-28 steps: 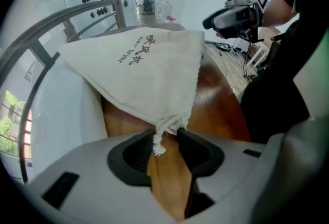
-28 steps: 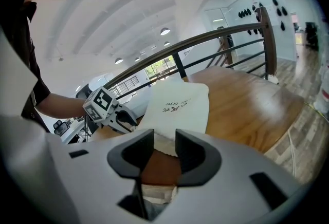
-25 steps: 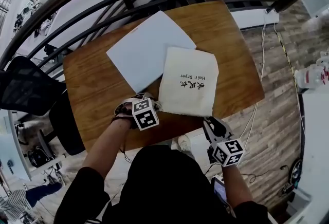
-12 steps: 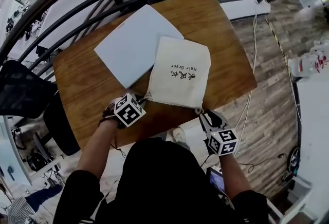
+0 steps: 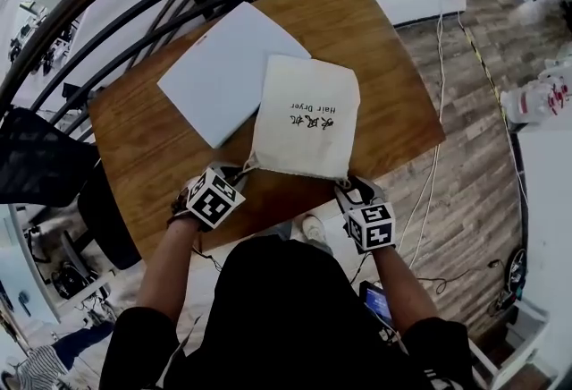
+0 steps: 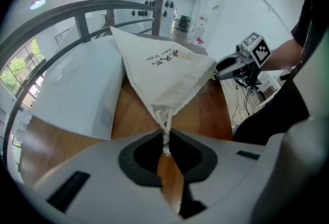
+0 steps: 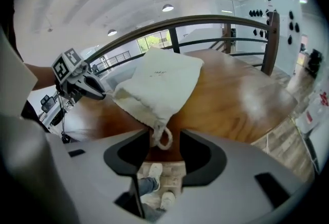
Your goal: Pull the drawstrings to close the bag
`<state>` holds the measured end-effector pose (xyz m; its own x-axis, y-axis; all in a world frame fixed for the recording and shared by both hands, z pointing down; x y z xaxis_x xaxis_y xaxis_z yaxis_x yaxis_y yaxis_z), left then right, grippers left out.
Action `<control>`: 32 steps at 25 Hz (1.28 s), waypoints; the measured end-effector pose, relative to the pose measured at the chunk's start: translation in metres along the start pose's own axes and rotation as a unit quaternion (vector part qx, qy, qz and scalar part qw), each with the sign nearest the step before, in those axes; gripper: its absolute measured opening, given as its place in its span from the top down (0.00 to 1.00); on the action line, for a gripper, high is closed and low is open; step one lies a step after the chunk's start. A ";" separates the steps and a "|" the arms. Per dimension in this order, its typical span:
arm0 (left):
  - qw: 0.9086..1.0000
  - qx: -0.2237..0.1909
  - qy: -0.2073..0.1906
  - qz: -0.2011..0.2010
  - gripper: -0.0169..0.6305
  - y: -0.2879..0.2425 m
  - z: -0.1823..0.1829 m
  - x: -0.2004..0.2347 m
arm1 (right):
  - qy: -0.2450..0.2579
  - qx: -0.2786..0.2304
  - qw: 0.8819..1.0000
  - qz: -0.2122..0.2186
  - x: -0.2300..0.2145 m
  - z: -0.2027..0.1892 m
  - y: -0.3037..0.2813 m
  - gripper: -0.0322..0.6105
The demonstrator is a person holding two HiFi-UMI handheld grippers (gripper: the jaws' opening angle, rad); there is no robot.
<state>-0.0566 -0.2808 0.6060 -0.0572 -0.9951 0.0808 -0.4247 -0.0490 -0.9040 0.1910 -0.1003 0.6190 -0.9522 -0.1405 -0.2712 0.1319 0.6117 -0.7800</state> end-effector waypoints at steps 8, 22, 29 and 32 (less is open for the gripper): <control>0.998 -0.012 0.030 0.057 0.91 0.013 -0.010 0.006 | 0.043 0.037 0.998 -0.030 -0.005 0.005 0.002 0.92; 0.980 -0.068 0.055 0.181 0.91 0.054 -0.028 0.009 | 0.158 -0.008 0.982 -0.102 0.000 0.068 0.019 0.92; 0.960 -0.112 0.077 0.243 0.91 0.094 -0.035 0.008 | 0.191 -0.063 0.974 -0.100 0.021 0.114 0.032 0.93; 0.949 -0.124 0.087 0.276 0.91 0.107 -0.034 0.014 | 0.204 -0.089 0.970 -0.099 0.021 0.137 0.035 0.93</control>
<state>-0.1336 -0.2969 0.5246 -0.4717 -0.8328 -0.2895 -0.4857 0.5195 -0.7030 0.2136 -0.1890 0.5088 -0.9886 0.0273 0.1481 -0.0807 0.7343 -0.6740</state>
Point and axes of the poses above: the fingertips, and each gripper's own axes: y backward along the fingers, x to its left, z out of its top, the point moved 8 cm from there along y, backward along the fingers, and after that the axes turned 7 degrees about -y, right-handed, at the moved point
